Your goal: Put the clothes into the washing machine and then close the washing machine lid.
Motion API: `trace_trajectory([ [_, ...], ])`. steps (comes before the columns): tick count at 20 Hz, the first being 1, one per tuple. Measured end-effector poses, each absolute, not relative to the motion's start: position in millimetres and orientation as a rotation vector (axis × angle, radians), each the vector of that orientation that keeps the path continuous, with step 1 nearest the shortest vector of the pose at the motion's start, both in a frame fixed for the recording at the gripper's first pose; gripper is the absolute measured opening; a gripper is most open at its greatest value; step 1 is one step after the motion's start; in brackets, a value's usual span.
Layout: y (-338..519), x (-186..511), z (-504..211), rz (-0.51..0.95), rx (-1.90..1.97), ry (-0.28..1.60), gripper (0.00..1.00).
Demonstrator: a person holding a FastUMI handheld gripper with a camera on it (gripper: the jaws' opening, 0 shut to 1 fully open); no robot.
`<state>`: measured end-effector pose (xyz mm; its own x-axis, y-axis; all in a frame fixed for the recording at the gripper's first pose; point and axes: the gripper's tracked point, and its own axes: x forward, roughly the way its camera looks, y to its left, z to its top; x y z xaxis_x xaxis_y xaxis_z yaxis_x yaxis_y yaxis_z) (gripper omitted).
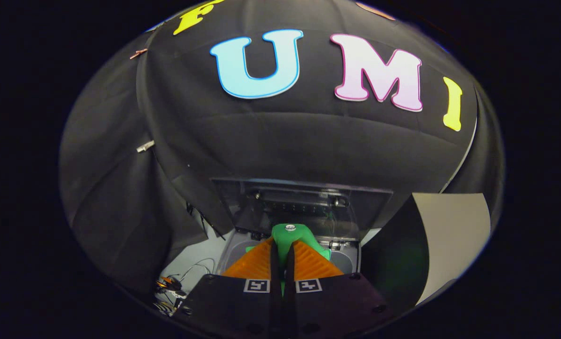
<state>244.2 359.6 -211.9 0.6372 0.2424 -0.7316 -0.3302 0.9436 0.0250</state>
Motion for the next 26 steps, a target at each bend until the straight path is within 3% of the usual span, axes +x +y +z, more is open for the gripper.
trace_trajectory([
  [3, 349.6, 239.3, -246.1, 0.302, -0.151, 0.872, 0.06],
  [5, 351.3, 232.1, -268.8, 0.308, -0.149, 0.927, 0.12],
  [9, 340.2, 234.6, -278.1, 0.265, -0.185, 0.916, 0.98],
  [17, 342.6, 251.2, -244.7, 0.269, -0.177, 0.776, 0.98],
  [26, 341.3, 306.4, -81.4, 0.270, -0.033, 0.181, 0.97],
])
